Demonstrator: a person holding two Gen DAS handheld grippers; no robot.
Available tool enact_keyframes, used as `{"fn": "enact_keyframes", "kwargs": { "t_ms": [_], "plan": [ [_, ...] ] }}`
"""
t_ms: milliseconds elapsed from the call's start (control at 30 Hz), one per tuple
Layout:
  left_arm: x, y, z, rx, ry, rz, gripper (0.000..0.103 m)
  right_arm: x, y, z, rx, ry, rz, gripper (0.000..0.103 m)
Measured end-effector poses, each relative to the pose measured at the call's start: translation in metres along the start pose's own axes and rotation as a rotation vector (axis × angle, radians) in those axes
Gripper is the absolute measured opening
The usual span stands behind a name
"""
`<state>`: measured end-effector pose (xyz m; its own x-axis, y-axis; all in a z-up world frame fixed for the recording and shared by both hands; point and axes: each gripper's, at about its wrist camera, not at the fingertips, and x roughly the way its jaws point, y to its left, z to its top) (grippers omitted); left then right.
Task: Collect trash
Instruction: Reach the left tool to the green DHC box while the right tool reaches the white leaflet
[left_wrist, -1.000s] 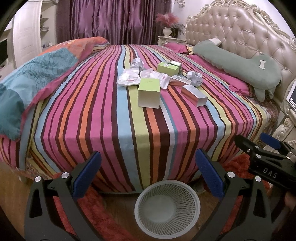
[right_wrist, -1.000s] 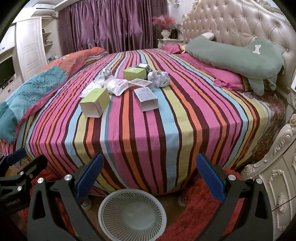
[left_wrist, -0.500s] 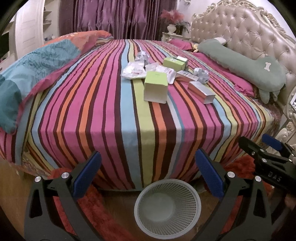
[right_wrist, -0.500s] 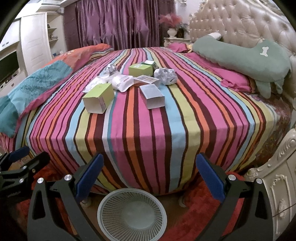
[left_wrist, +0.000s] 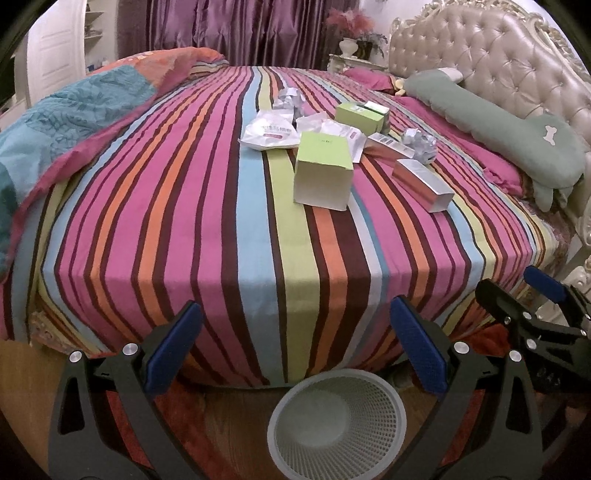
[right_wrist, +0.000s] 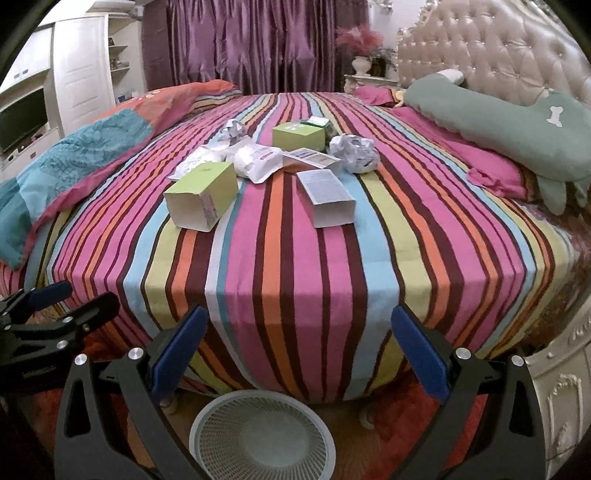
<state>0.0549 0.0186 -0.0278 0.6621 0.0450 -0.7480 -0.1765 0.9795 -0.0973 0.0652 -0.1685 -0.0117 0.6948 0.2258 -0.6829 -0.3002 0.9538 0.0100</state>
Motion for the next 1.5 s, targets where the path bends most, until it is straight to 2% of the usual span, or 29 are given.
{"fn": "enact_keyframes", "kwargs": {
  "t_ms": [233,700,1033,1300,1500],
  "plan": [
    [0.017,-0.003,0.019,-0.007,0.001,-0.013,0.098,0.016,-0.005,0.011,0.011,0.011,0.019,0.096],
    [0.049,-0.009,0.064,-0.050,-0.008,-0.039,0.098,0.050,-0.018,0.036,-0.001,0.017,-0.010,0.096],
    [0.080,-0.003,0.091,-0.102,0.010,-0.037,0.098,0.079,-0.027,0.055,0.046,0.044,0.008,0.096],
    [0.099,-0.013,0.116,-0.085,0.015,-0.035,0.098,0.104,-0.028,0.076,-0.035,0.058,0.048,0.096],
    [0.126,-0.024,0.127,-0.061,0.058,-0.021,0.098,0.126,-0.028,0.086,-0.092,0.085,0.066,0.096]
  ]
}}
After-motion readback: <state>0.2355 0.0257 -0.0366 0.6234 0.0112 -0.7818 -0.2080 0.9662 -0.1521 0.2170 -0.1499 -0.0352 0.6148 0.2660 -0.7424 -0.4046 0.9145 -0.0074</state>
